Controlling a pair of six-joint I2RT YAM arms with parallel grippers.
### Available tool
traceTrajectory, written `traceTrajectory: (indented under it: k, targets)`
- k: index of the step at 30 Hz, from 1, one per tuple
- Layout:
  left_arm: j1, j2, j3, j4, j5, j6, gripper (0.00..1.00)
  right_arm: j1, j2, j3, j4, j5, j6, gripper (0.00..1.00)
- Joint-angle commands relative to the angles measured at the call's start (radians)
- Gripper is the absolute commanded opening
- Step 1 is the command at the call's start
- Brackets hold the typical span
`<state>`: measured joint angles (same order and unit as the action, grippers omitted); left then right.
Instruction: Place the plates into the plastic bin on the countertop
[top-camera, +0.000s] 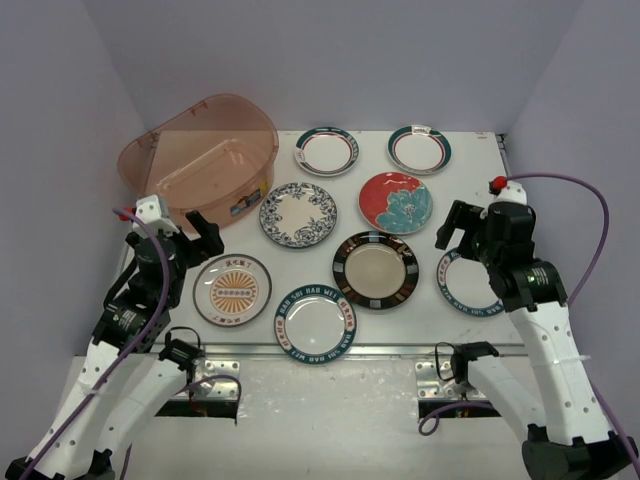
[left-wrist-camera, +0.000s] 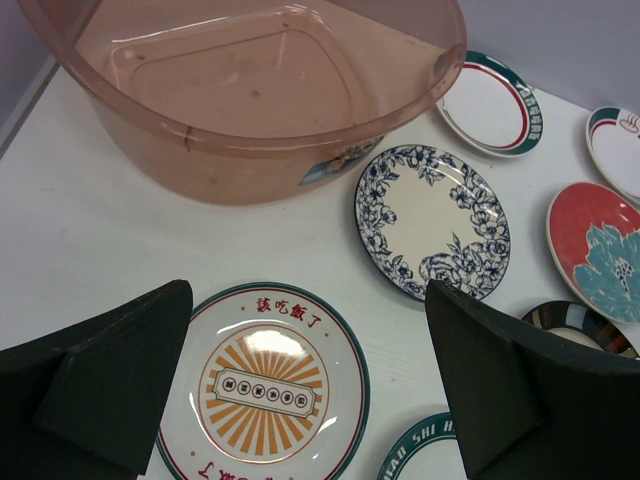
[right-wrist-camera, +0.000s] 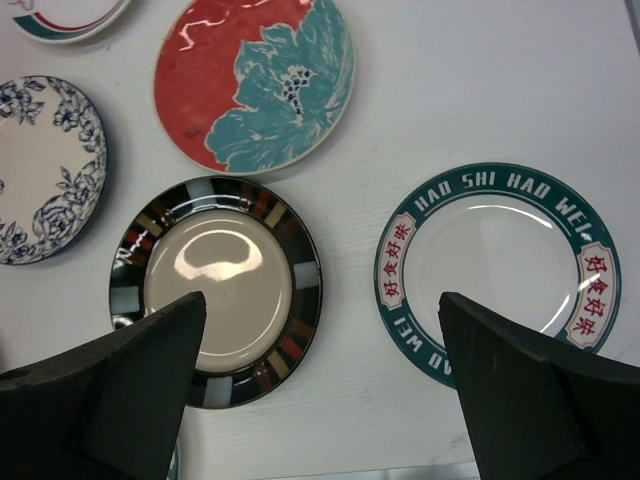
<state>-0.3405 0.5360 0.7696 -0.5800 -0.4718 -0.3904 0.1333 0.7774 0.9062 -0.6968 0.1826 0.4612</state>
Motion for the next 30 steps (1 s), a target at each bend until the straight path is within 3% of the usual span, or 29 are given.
traceTrajectory:
  k: [1, 6, 10, 15, 16, 18, 23, 27, 30]
  targets:
    - [0.005, 0.028, 0.021, 0.042, 0.033, -0.001, 1.00, -0.001, 0.030, -0.010, 0.053, 0.100, 0.030, 0.99]
    - [0.006, 0.049, 0.023, 0.053, 0.078, 0.008, 1.00, -0.003, 0.076, -0.080, 0.219, 0.074, 0.009, 0.99]
    - [0.006, 0.047, 0.010, 0.072, 0.123, 0.018, 1.00, -0.009, 0.284, -0.021, 0.275, 0.038, -0.034, 0.99]
    - [0.003, 0.054, 0.000, 0.085, 0.175, 0.028, 1.00, -0.174, 0.642, 0.180, 0.344, -0.387, -0.082, 0.99]
    - [0.002, 0.057, -0.001, 0.085, 0.176, 0.028, 1.00, -0.179, 0.710, 0.187, 0.344, -0.400, -0.097, 0.99]
    - [-0.009, 0.058, -0.004, 0.085, 0.178, 0.028, 1.00, -0.222, 0.890, 0.387, 0.275, -0.493, -0.116, 0.99]
    - [-0.021, 0.065, -0.004, 0.086, 0.188, 0.028, 1.00, -0.265, 1.231, 0.689, 0.138, -0.577, -0.132, 0.99]
    - [-0.035, 0.060, -0.006, 0.085, 0.187, 0.028, 1.00, -0.307, 1.339, 0.733, 0.150, -0.677, -0.120, 0.99]
    - [-0.043, 0.055, -0.006, 0.086, 0.196, 0.030, 1.00, -0.313, 1.372, 0.731, 0.159, -0.704, -0.146, 0.92]
